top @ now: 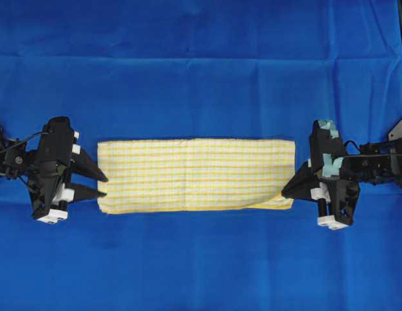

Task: Fold the yellow towel.
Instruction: 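Release the towel and raise both grippers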

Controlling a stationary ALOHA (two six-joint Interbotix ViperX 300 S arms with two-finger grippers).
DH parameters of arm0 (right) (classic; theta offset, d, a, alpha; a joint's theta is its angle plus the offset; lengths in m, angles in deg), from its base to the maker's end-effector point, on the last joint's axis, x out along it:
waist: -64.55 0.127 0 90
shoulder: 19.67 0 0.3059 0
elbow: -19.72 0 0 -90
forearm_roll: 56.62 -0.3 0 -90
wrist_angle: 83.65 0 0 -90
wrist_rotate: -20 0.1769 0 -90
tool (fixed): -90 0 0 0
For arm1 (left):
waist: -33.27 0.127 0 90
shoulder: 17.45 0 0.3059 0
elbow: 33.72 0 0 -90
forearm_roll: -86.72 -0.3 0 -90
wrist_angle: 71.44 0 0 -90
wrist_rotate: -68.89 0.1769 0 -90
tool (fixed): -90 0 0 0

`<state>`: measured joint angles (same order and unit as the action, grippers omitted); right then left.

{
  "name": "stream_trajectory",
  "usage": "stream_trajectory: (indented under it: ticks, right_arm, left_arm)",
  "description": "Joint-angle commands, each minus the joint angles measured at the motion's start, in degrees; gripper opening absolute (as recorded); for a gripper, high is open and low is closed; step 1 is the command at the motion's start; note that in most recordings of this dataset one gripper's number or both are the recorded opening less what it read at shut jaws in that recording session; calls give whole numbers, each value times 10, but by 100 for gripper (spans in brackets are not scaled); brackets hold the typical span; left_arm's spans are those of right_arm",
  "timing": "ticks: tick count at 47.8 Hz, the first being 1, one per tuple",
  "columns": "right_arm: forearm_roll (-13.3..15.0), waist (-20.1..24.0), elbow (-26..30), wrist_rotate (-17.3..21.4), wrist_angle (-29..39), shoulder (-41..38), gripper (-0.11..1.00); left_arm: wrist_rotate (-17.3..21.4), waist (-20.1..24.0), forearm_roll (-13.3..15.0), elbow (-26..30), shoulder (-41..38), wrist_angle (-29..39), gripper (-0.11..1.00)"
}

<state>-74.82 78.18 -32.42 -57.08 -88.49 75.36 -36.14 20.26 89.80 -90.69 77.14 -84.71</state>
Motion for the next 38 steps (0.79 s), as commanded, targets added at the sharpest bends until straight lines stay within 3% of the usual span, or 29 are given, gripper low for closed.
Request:
stream_trajectory:
  ticks: [1,8,11,15,20,28,32,38]
  right_arm:
    - [-2,1,11,-1,-4,1,8]
    - [-2,0,13,-1,-8,2,46]
    - [0,0,14,-4,-8,3,67]
    - [3,-8,14,-8,-10,9,83]
    - [9,-40,11,-11,-8,21,79]
    - [21,-130,6,-13,13,27,79]
    - [45,-179,10,-14,36,24,79]
    - [65,-220,14,-16,57,9,79]
  left_arm:
    - [0,1,1,9,4,-3,43]
    - [4,11,1,9,9,3,70]
    - [5,17,1,9,11,7,70]
    - [7,31,1,10,18,12,67]
    - [18,62,-1,14,22,20,66]
    - [54,124,-1,25,13,40,66]
    - [76,146,-1,35,5,52,66]
    - [106,162,-1,51,-12,76,66]
